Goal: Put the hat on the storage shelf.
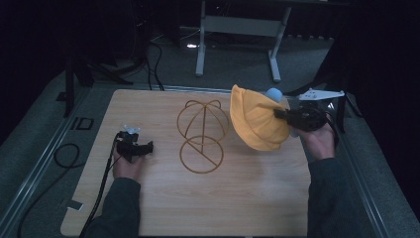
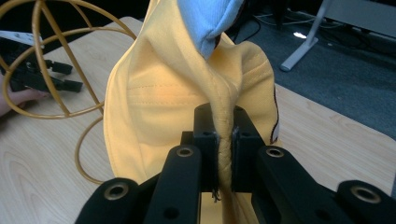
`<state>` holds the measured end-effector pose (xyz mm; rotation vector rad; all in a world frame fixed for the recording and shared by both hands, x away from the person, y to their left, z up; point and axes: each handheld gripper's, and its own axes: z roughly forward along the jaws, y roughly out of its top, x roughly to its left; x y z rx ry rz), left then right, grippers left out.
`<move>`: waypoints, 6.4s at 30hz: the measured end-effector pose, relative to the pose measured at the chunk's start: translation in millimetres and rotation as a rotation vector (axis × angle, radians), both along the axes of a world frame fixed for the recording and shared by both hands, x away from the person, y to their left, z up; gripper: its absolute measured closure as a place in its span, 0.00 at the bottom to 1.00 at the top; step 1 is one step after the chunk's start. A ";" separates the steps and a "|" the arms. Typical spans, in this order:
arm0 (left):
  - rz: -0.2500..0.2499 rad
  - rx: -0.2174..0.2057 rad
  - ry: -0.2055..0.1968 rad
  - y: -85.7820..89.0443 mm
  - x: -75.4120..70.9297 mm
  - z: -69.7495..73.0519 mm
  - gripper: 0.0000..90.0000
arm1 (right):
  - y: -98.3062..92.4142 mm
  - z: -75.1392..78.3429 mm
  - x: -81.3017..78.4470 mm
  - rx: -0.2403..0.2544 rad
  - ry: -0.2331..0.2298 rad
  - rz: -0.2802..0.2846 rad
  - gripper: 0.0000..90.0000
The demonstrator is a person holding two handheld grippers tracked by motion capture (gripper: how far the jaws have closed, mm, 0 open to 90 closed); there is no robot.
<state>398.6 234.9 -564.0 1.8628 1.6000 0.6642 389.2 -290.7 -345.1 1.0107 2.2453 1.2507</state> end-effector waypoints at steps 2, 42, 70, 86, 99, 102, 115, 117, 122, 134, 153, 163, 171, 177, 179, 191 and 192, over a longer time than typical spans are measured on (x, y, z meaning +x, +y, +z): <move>0.000 0.000 0.000 0.0 0.0 0.0 0.16 | 0.0 0.3 -0.7 0.006 -0.004 0.006 0.94; 0.000 0.000 0.001 0.0 0.0 0.1 0.16 | 9.6 11.4 -12.5 0.116 -0.033 0.106 0.94; 0.000 0.000 0.000 0.0 0.0 0.0 0.16 | 34.5 22.8 -16.7 0.118 -0.044 0.191 0.93; 0.000 0.000 0.000 0.0 0.0 0.0 0.16 | 60.3 23.6 -14.9 0.088 -0.039 0.241 0.93; 0.000 -0.001 0.000 0.0 0.1 -0.1 0.16 | 88.6 27.4 -11.9 0.056 -0.039 0.289 0.93; -0.001 0.000 0.001 0.1 0.0 0.0 0.16 | 92.9 28.8 -11.9 0.051 -0.038 0.295 0.93; -0.002 0.000 0.000 0.0 0.1 0.0 0.16 | 101.7 31.4 -11.7 0.031 -0.042 0.309 0.93; -0.003 0.001 0.001 0.1 0.1 0.1 0.16 | 103.6 32.2 -11.8 0.025 -0.044 0.310 0.93; -0.006 0.002 0.001 0.1 0.4 0.1 0.16 | 107.3 35.8 -11.0 0.017 -0.050 0.311 0.93; -0.006 0.002 0.001 0.1 0.4 0.1 0.16 | 115.0 38.1 -8.8 0.005 -0.054 0.315 0.93; -0.007 0.003 0.002 0.1 0.4 0.1 0.16 | 132.3 41.8 -4.7 -0.054 -0.052 0.321 0.92; -0.007 0.002 0.001 -0.2 0.6 0.1 0.16 | 144.4 44.7 -2.6 -0.099 -0.062 0.324 0.92; -0.007 0.000 0.001 -0.3 0.7 0.1 0.16 | 162.9 51.2 -1.1 -0.150 -0.078 0.329 0.92; -0.007 0.001 0.001 -0.2 0.6 0.1 0.16 | 182.1 58.4 -1.8 -0.175 -0.101 0.348 0.91; -0.007 0.001 0.001 -0.2 0.7 0.1 0.16 | 189.1 58.9 -1.4 -0.187 -0.101 0.355 0.90; -0.007 0.000 0.001 -0.3 0.7 0.1 0.16 | 193.6 63.9 0.2 -0.132 -0.085 0.365 0.53; -0.006 -0.001 0.000 -0.4 0.7 0.0 0.16 | 180.3 72.3 -0.1 -0.090 -0.104 0.299 0.46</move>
